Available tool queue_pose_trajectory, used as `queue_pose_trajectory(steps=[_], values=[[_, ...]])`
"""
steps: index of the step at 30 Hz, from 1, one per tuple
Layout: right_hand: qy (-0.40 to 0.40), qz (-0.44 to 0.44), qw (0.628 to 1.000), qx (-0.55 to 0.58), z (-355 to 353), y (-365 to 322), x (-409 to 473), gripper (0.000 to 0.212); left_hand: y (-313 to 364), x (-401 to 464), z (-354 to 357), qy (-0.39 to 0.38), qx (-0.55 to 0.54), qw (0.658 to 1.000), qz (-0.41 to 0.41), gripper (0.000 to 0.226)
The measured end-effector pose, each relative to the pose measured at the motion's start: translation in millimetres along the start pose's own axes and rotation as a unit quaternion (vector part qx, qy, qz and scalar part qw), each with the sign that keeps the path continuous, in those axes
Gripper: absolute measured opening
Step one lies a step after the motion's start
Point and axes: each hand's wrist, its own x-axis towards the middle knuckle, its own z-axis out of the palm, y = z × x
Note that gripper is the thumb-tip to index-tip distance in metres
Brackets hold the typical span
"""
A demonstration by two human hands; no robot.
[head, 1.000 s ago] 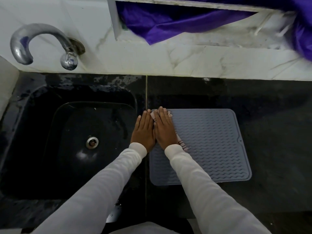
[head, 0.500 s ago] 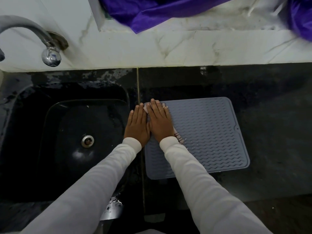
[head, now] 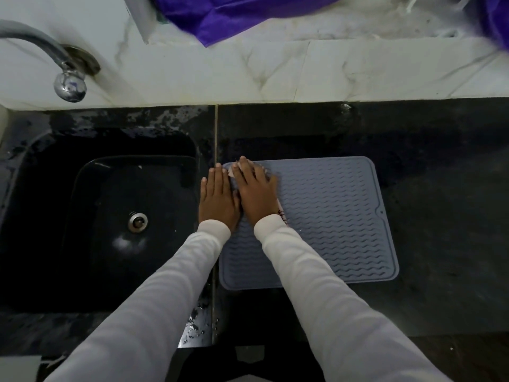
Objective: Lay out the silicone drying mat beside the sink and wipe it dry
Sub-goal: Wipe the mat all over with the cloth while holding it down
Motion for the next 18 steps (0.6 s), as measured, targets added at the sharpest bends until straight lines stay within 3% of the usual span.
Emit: queue_pose_trajectory(steps=[9, 18], values=[[-0.021, -0.078, 0.996, -0.037, -11.3, 24.8, 2.9, 0.064, 13.7, -3.1, 12.6, 0.026, -0.019, 0.997, -0.067, 0.063], [-0.031, -0.071, 0.996, -0.045, -21.5, 73.5, 0.4, 0.064, 16.7, -5.4, 14.5, 0.047, -0.065, 0.994, -0.073, 0.063]])
